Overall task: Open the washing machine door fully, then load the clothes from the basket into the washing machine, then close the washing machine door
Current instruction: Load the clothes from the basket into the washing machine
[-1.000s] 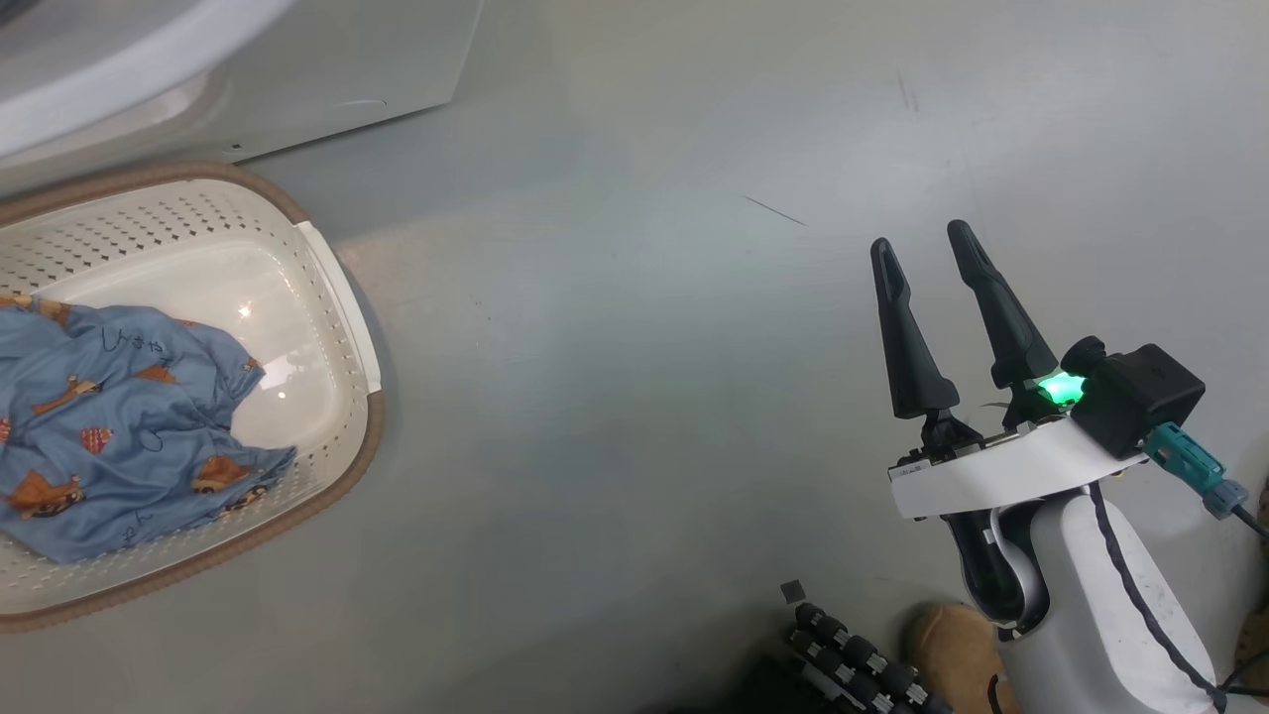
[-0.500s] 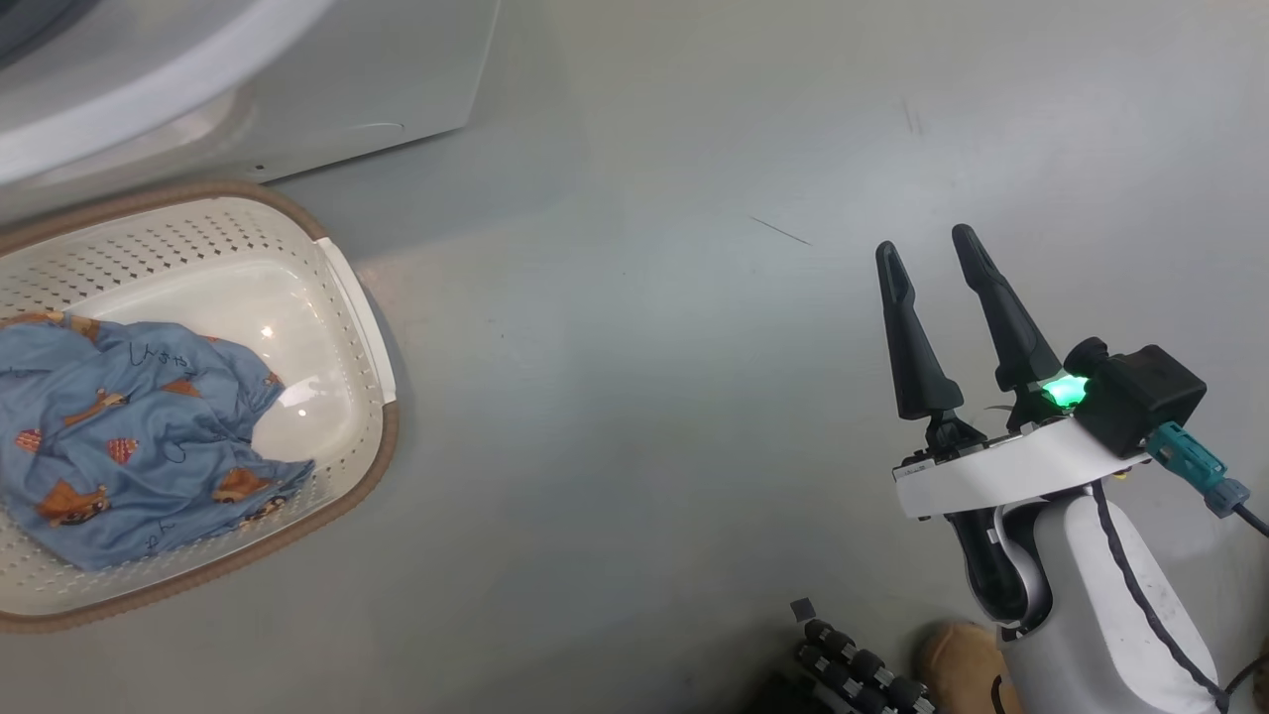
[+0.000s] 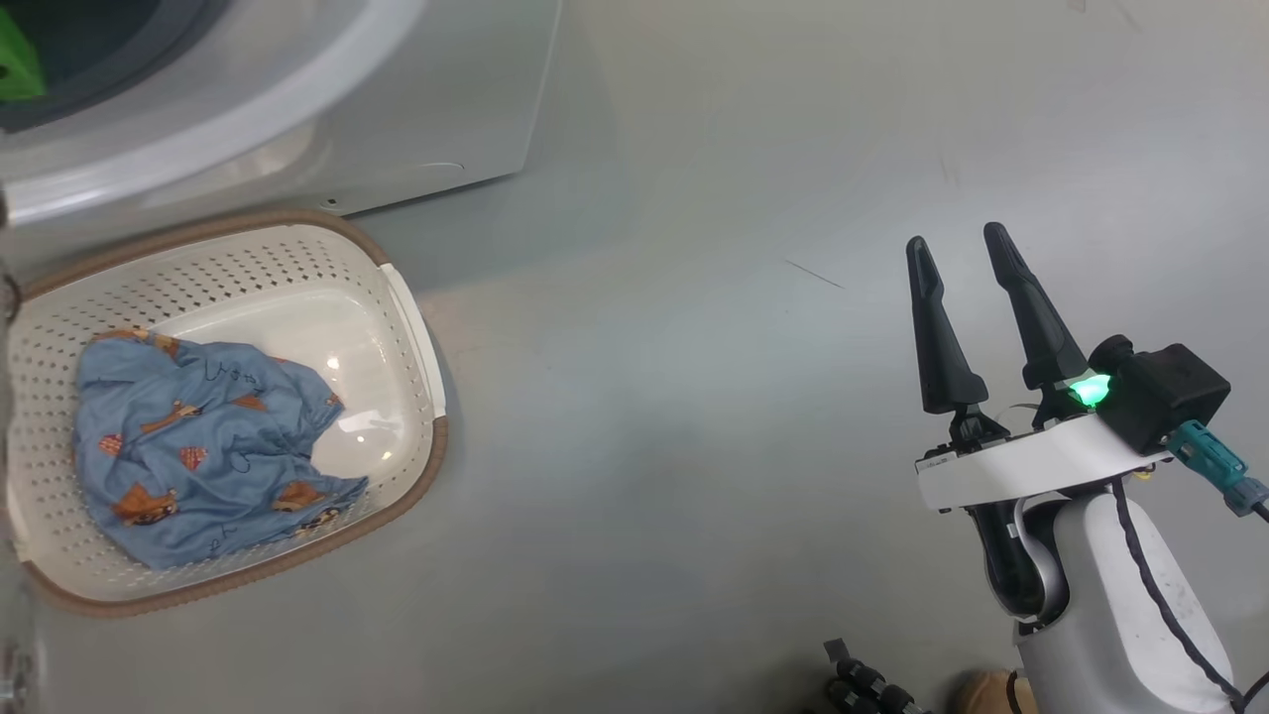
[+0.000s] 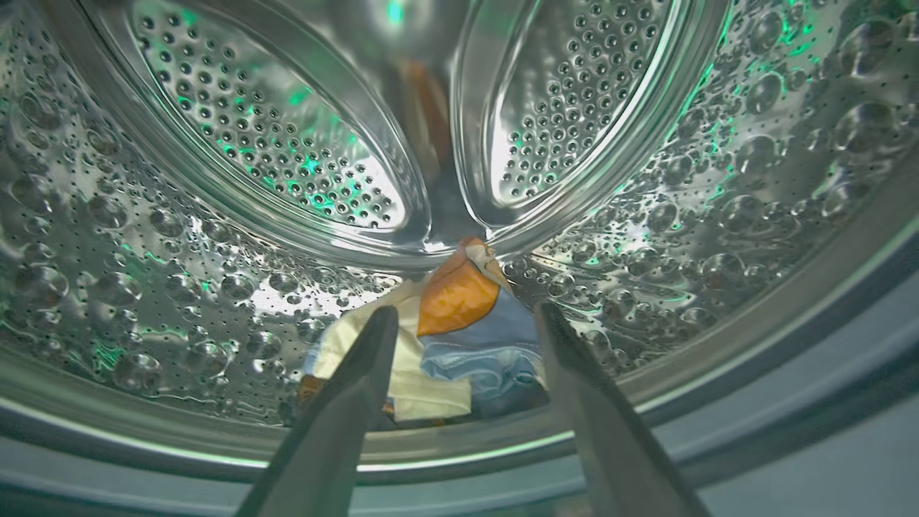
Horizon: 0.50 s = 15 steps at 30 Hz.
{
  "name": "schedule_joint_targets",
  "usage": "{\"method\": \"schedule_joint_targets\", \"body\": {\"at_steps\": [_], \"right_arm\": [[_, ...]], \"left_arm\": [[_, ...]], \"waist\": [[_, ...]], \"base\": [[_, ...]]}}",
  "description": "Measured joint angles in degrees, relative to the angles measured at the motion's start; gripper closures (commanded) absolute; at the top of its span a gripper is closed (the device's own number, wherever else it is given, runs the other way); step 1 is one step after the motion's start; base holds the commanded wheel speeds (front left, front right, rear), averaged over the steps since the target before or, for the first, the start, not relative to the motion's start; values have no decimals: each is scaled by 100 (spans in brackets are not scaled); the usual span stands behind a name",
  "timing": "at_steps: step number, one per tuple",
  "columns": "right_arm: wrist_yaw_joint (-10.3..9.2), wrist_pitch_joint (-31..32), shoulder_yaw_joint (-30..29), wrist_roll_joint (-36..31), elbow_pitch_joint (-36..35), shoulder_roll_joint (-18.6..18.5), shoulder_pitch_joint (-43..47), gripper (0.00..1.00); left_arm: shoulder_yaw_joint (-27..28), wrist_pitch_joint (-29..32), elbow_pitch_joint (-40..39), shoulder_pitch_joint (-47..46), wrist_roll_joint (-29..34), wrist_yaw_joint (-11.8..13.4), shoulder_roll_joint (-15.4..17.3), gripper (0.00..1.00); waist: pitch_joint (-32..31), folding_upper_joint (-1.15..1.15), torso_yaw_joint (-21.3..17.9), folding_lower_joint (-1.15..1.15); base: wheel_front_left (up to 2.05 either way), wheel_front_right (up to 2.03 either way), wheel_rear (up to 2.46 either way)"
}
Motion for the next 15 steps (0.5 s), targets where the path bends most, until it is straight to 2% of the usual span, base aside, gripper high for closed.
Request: {"method": "schedule_joint_targets", "body": {"at_steps": [11, 15], "right_arm": [[0, 0, -212, -57, 60, -4, -2, 0], [0, 0, -303, -100, 70, -5, -1, 0]], "left_arm": [[134, -223, 192, 675, -285, 45, -587, 0], [107, -275, 198, 922, -318, -43, -816, 0]], "waist": [[-383, 0, 446, 0], [-535, 0, 619, 0]], "base": [[0, 0, 0], [0, 0, 0]]}}
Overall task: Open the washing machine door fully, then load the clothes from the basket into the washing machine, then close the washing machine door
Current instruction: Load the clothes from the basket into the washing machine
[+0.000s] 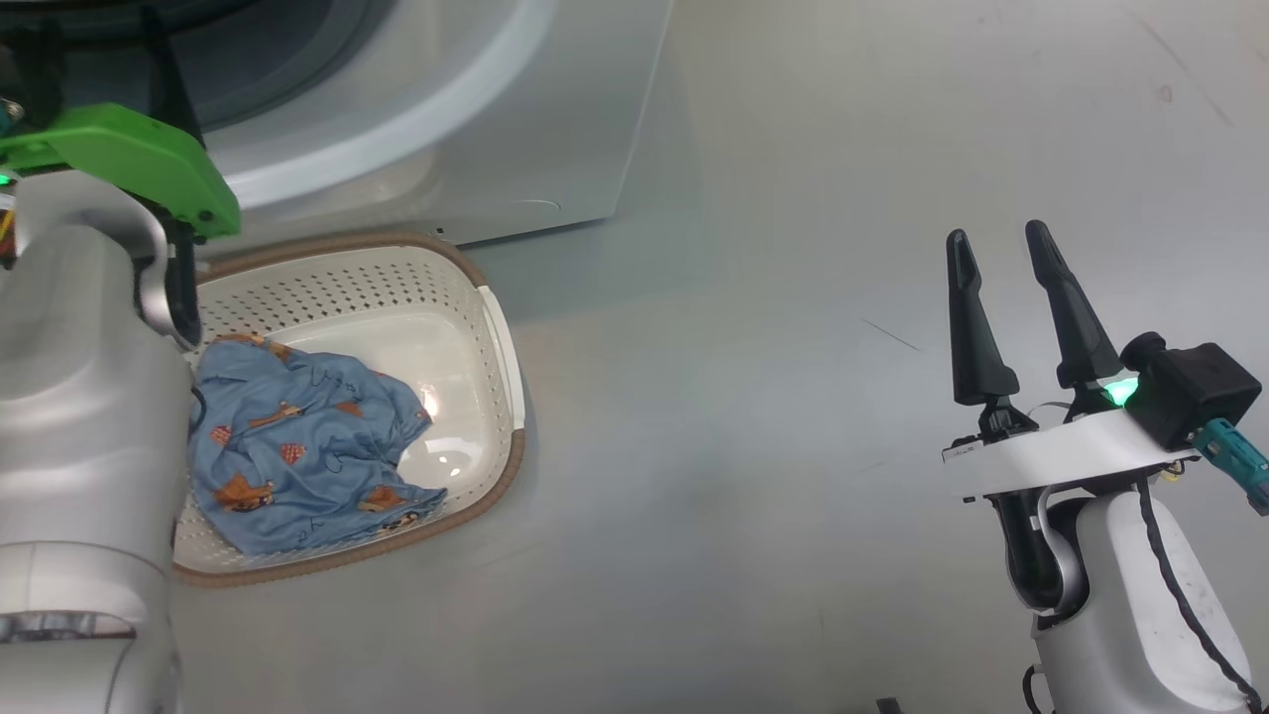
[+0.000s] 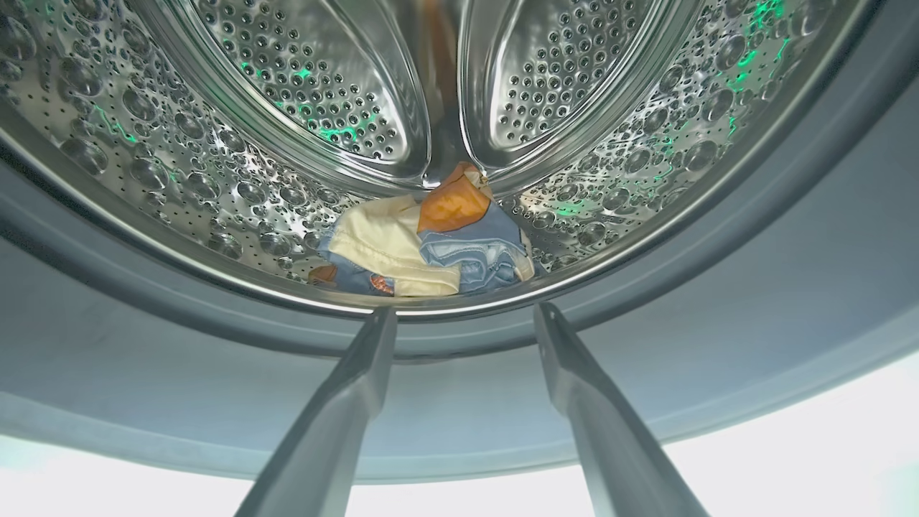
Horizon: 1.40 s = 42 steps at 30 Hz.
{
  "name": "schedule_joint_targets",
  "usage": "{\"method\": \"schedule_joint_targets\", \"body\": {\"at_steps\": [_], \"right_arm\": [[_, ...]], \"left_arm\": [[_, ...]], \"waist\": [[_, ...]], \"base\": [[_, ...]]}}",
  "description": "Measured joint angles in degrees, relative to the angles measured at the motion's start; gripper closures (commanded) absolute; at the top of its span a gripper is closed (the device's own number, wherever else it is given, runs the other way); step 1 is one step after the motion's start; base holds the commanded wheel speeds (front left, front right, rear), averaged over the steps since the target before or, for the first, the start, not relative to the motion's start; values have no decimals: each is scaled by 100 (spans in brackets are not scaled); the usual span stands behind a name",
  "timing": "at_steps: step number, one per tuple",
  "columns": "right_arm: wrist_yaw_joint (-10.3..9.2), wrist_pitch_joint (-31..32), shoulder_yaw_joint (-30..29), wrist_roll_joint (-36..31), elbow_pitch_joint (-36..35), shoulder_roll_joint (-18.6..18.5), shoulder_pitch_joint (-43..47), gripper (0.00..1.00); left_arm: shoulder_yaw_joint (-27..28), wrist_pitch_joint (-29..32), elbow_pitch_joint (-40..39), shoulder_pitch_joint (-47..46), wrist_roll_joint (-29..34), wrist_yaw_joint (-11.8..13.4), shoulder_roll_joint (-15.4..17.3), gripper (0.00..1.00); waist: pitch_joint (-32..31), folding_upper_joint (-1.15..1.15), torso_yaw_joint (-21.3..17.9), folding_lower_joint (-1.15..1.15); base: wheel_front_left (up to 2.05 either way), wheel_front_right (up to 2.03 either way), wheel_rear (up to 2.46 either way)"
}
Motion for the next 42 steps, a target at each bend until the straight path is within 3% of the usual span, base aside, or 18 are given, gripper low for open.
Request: {"method": "schedule_joint_targets", "body": {"at_steps": [12, 30, 42], "right_arm": [[0, 0, 2, -76, 90, -2, 20, 0], [0, 0, -149, -162, 269, -4, 662, 0], [0, 0, -69, -181, 283, -2, 1205, 0]], "left_arm": [[-42, -52, -140, 1123, -140, -422, -305, 0], [221, -67, -1270, 3081, -407, -567, -419, 0], [528, -67, -2959, 4757, -326, -566, -456, 0]], "waist": [[-565, 0, 342, 0], [-1640, 0, 524, 0], [-2558, 0, 681, 0]], "base": [[0, 0, 0], [0, 0, 0], [0, 0, 0]]}}
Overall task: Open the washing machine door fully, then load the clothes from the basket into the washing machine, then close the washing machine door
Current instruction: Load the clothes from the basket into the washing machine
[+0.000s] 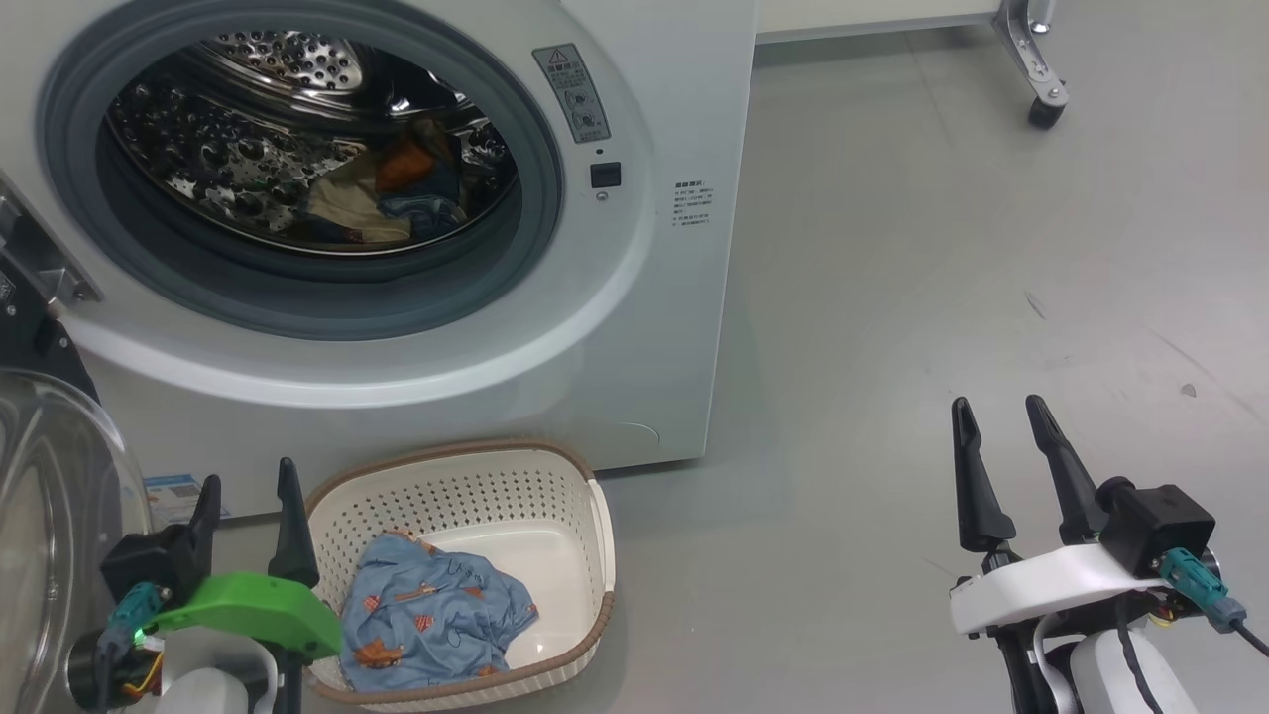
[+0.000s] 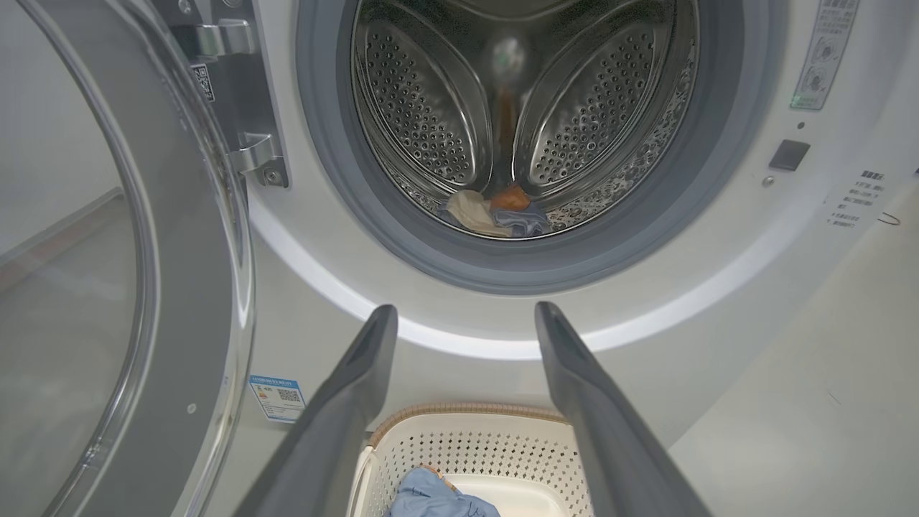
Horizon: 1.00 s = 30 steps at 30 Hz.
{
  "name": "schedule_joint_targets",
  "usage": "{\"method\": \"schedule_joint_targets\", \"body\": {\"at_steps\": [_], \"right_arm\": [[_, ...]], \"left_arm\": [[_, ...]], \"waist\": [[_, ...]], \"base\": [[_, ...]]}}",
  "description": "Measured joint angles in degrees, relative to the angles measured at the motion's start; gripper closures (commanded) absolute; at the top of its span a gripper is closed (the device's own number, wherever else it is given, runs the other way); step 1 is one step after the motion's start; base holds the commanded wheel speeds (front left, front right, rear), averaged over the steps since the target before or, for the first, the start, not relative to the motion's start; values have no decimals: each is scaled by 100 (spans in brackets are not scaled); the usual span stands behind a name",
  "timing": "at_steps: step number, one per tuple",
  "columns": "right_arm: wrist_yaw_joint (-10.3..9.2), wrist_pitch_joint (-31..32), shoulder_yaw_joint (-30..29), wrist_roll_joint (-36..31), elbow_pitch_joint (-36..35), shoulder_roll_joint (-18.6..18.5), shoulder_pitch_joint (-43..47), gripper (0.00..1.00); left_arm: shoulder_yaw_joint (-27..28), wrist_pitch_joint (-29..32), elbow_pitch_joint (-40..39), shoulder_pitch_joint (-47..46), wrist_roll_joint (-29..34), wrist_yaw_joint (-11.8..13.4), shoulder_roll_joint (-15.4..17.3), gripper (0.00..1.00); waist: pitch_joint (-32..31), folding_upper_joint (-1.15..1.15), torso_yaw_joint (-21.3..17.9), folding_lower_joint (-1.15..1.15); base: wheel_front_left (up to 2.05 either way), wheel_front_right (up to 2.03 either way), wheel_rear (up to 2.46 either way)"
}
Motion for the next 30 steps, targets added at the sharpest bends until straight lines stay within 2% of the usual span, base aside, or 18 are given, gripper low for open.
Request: {"method": "schedule_joint_targets", "body": {"at_steps": [15, 30], "right_arm": [[0, 0, -140, -156, 7, -30, 341, 0], [0, 0, -230, -356, 192, -32, 456, 0]], "left_arm": [[73, 0, -988, 1003, 123, 103, -1, 0], [-36, 0, -1633, 1443, 223, 156, 0, 0]], "waist": [[-424, 0, 73, 0], [-498, 0, 80, 0]], "base": [[0, 0, 0], [0, 0, 0]]}}
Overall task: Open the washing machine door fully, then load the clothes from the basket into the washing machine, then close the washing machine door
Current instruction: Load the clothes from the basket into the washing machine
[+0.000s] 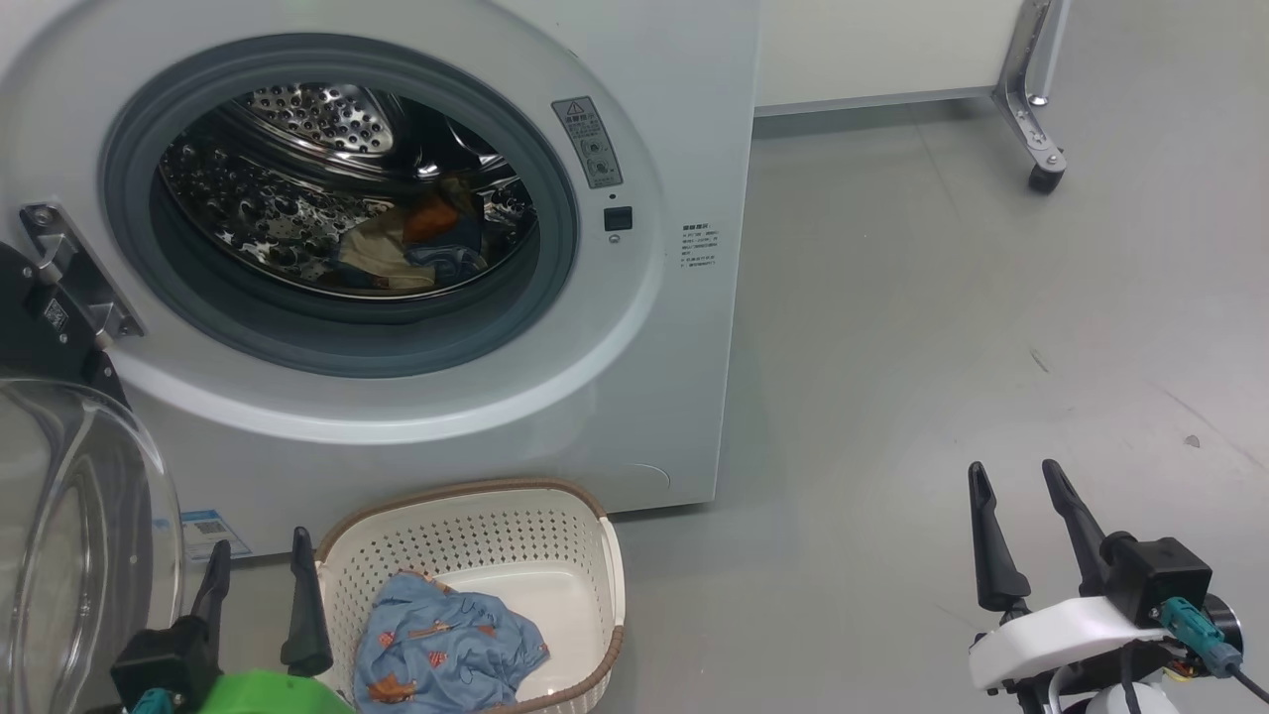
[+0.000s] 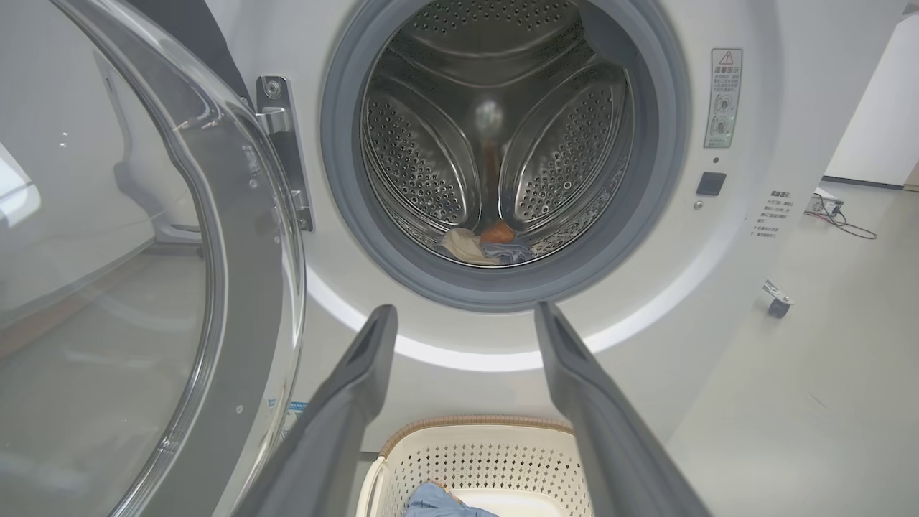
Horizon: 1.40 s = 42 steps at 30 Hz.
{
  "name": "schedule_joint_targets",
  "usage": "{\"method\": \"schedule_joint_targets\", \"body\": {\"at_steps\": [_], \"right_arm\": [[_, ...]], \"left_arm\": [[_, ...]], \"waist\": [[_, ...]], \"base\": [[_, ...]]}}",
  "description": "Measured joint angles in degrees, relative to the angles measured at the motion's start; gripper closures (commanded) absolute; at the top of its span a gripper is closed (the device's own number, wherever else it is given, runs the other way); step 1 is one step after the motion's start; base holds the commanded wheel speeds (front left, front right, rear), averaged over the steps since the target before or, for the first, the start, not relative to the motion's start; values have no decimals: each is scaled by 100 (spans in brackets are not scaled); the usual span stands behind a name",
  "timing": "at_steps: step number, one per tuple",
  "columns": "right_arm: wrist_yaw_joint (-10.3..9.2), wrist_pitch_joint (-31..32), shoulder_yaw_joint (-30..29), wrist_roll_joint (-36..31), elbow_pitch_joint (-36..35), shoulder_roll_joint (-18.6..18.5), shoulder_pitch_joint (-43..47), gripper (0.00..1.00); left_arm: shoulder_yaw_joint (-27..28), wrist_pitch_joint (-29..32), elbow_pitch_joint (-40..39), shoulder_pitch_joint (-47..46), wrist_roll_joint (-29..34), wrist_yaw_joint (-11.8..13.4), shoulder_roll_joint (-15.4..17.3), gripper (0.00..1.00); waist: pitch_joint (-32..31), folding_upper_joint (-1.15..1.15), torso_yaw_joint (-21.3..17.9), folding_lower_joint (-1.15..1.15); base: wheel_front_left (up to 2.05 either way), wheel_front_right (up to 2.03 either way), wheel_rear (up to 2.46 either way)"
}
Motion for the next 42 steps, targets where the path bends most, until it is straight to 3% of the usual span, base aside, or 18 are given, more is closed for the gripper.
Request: {"method": "schedule_joint_targets", "body": {"at_steps": [23, 31, 42], "right_arm": [[0, 0, 98, -153, 396, 1, 119, 0], [0, 0, 187, -159, 293, 5, 18, 0], [0, 0, 290, -159, 121, 11, -508, 0]], "left_arm": [[-504, 0, -454, 352, -22, 152, 4, 0], [-711, 129, -34, 259, 62, 201, 10, 0], [-581, 645, 620, -586, 25, 263, 65, 0]], "waist": [[183, 0, -37, 0], [558, 0, -108, 0], [1336, 0, -258, 0]], "base": [[0, 0, 0], [0, 0, 0], [0, 0, 0]]}}
